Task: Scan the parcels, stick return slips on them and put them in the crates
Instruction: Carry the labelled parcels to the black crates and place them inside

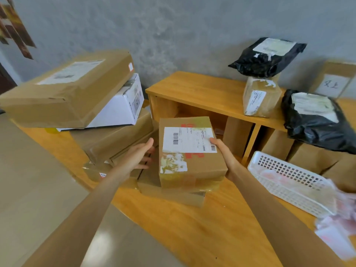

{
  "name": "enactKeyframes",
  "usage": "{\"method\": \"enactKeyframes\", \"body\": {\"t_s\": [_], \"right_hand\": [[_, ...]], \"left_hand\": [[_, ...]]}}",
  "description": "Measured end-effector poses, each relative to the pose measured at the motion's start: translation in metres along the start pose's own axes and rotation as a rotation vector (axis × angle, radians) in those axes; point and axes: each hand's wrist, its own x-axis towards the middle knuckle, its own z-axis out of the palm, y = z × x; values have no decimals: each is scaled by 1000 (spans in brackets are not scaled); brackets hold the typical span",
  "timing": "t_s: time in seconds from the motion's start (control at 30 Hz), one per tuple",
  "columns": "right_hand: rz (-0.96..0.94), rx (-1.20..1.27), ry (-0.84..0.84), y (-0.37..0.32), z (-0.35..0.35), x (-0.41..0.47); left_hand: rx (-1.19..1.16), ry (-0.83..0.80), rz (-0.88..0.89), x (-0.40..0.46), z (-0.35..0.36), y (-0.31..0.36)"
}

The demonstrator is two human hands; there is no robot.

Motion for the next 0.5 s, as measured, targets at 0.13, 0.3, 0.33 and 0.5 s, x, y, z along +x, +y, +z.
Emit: {"method": "enactKeyframes", "body": {"t_s": [0.13, 0.3, 0.33, 0.5], "right_hand": [[79, -158, -92, -31, -27, -16], [168, -412, -146, -52, -37, -24], [175, -444, -153, -54, -37, -26], [210, -489, -184, -57, -34, -27]], "left_hand": [[-187, -113, -72, 17, -1, 13], [-296, -432, -154, 30, 10, 15], [-289, -473, -168, 31, 13, 14], [-179, -546, -146, 27, 28, 13]]}}
